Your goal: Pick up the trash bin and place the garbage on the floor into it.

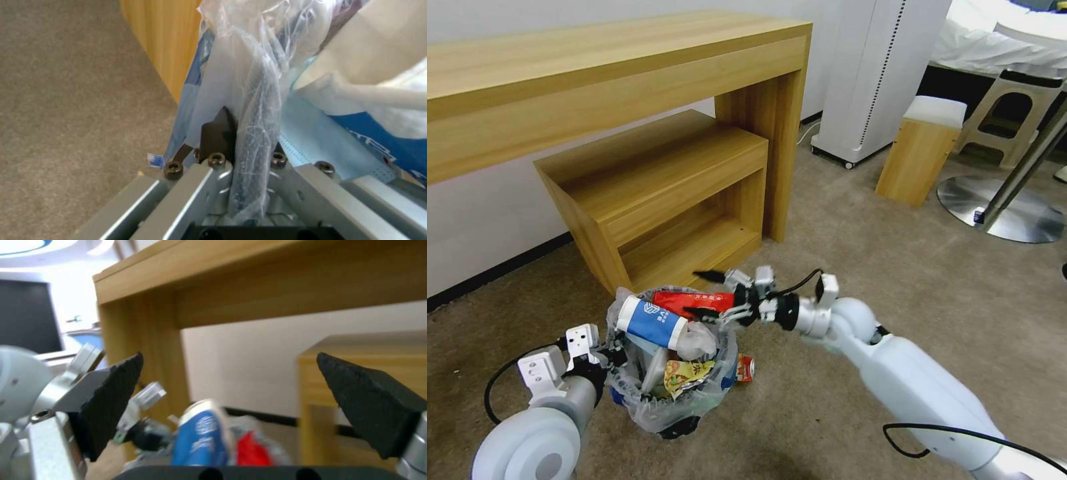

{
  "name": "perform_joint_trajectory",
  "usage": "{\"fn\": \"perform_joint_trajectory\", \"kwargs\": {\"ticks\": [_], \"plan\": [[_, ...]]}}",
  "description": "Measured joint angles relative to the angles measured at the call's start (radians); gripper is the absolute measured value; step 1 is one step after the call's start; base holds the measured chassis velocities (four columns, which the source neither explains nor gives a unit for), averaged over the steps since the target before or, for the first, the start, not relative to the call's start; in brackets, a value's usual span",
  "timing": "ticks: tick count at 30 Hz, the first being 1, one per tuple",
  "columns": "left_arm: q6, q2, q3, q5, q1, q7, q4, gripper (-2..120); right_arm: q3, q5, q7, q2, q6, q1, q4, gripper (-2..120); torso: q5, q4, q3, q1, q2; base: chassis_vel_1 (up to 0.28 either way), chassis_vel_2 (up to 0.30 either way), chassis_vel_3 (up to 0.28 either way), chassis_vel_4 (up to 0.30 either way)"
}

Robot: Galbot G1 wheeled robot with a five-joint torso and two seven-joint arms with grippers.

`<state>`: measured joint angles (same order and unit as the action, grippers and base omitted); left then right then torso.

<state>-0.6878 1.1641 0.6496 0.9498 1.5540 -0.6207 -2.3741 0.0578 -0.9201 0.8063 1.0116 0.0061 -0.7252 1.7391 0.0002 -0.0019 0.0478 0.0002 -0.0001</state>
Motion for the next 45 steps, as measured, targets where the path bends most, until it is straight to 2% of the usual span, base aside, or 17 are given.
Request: {"fn": "perform_joint_trajectory", "kwargs": {"ticks": [2, 4, 5, 7, 9, 15, 18, 19, 21, 24, 25, 27, 29, 30, 33, 38, 45], "plan": [[0.0, -0.005, 0.01, 0.008, -0.003, -0.001, 0.007, 1, -0.043, -0.007, -0.049, -0.023, -0.011, -0.031, 0.039, 100, -0.0001, 0.0, 0.0, 0.0, 0.0, 0.0, 0.0, 0.0, 0.0], [0.0, -0.009, 0.021, 0.015, -0.008, -0.002, 0.017, 1, -0.107, 0.013, -0.141, -0.057, -0.049, -0.089, 0.093, 100, -0.0001, 0.0001, 0.0, 0.0, 0.0, 0.0, 0.0, 0.0, 0.0], [0.0, -0.01, 0.028, 0.02, -0.011, -0.004, 0.023, 1, -0.157, 0.063, -0.196, -0.08, -0.09, -0.138, 0.123, 100, -0.0001, -0.0001, 0.0, 0.0, 0.0, 0.0, 0.0, 0.0, 0.0], [0.0, -0.01, 0.03, 0.022, -0.013, -0.004, 0.025, 1, -0.18, 0.095, -0.221, -0.091, -0.109, -0.163, 0.135, 100, -0.0002, 0.0, 0.0, 0.0, 0.0, 0.0, 0.0, 0.0, 0.0], [0.001, -0.009, 0.043, 0.029, -0.013, -0.004, 0.025, 1, -0.236, 0.185, -0.284, -0.121, -0.163, -0.237, 0.161, 100, -0.0001, -0.0004, 0.0, 0.0, 0.0, 0.0, 0.0, 0.0, 0.0], [0.002, -0.003, 0.095, 0.052, -0.005, -0.007, 0.002, 1, -0.281, 0.251, -0.335, -0.13, -0.193, -0.334, 0.182, 100, 0.0001, 0.0003, 0.0, 0.0, 0.0, 0.0, 0.0, 0.0, 0.0], [0.011, -0.005, 0.123, 0.059, 0.002, -0.006, -0.009, 1, -0.327, 0.306, -0.433, -0.109, -0.203, -0.425, 0.21, 100, 0.0, -0.0001, 0.0, 0.0, 0.0, 0.0, 0.0, 0.0, 0.0], [0.011, -0.005, 0.123, 0.059, 0.002, -0.006, -0.009, 1, -0.327, 0.306, -0.433, -0.109, -0.203, -0.425, 0.21, 100, 0.0, -0.0001, 0.0, 0.0, 0.0, 0.0, 0.0, 0.0, 0.0], [0.026, -0.005, 0.134, 0.042, 0.009, 0.005, -0.011, 1, -0.362, 0.343, -0.555, -0.079, -0.204, -0.477, 0.218, 100, -0.0003, -0.0001, 0.0, 0.0, 0.0, 0.0, 0.0, 0.0, 0.0], [0.029, -0.005, 0.137, 0.037, 0.01, 0.007, -0.011, 1, -0.376, 0.359, -0.584, -0.067, -0.204, -0.489, 0.218, 100, -0.0002, -0.0001, 0.0, 0.0, 0.0, 0.0, 0.0, 0.0, 0.0], [0.037, -0.004, 0.15, 0.021, 0.015, 0.012, -0.011, 1, -0.451, 0.437, -0.626, -0.01, -0.172, -0.531, 0.213, 100, -0.0001, -0.0002, 0.0, 0.0, 0.0, 0.0, 0.0, 0.0, 0.0], [0.039, -0.004, 0.151, 0.013, 0.017, 0.018, -0.012, 1, -0.476, 0.467, -0.626, 0.008, -0.152, -0.544, 0.212, 100, -0.0003, 0.0005, 0.0, 0.0, 0.0, 0.0, 0.0, 0.0, 0.0], [0.046, -0.002, 0.153, -0.006, 0.021, 0.022, -0.011, 1, -0.555, 0.539, -0.627, 0.095, -0.089, -0.607, 0.225, 100, -0.0001, 0.0001, 0.0, 0.0, 0.0, 0.0, 0.0, 0.0, 0.0], [0.046, -0.002, 0.153, -0.006, 0.021, 0.022, -0.011, 1, -0.555, 0.539, -0.627, 0.095, -0.089, -0.607, 0.225, 100, -0.0001, 0.0001, 0.0, 0.0, 0.0, 0.0, 0.0, 0.0, 0.0], [0.047, 0.002, 0.15, -0.011, 0.027, 0.023, -0.016, 1, -0.62, 0.592, -0.617, 0.19, -0.03, -0.672, 0.25, 100, -0.0006, -0.0002, 0.0, 0.0, 0.0, 0.0, 0.0, 0.0, 0.0], [0.047, 0.004, 0.147, -0.012, 0.034, 0.024, -0.023, 1, -0.643, 0.612, -0.623, 0.239, 0.015, -0.708, 0.253, 100, -0.0003, -0.0001, 0.0, 0.0, 0.0, 0.0, 0.0, 0.0, 0.0], [0.047, 0.008, 0.146, -0.012, 0.041, 0.022, -0.024, 1, -0.644, 0.613, -0.63, 0.248, 0.037, -0.708, 0.231, 100, -0.0003, 0.0, 0.0, 0.0, 0.0, 0.0, 0.0, 0.0, 0.0]]}}
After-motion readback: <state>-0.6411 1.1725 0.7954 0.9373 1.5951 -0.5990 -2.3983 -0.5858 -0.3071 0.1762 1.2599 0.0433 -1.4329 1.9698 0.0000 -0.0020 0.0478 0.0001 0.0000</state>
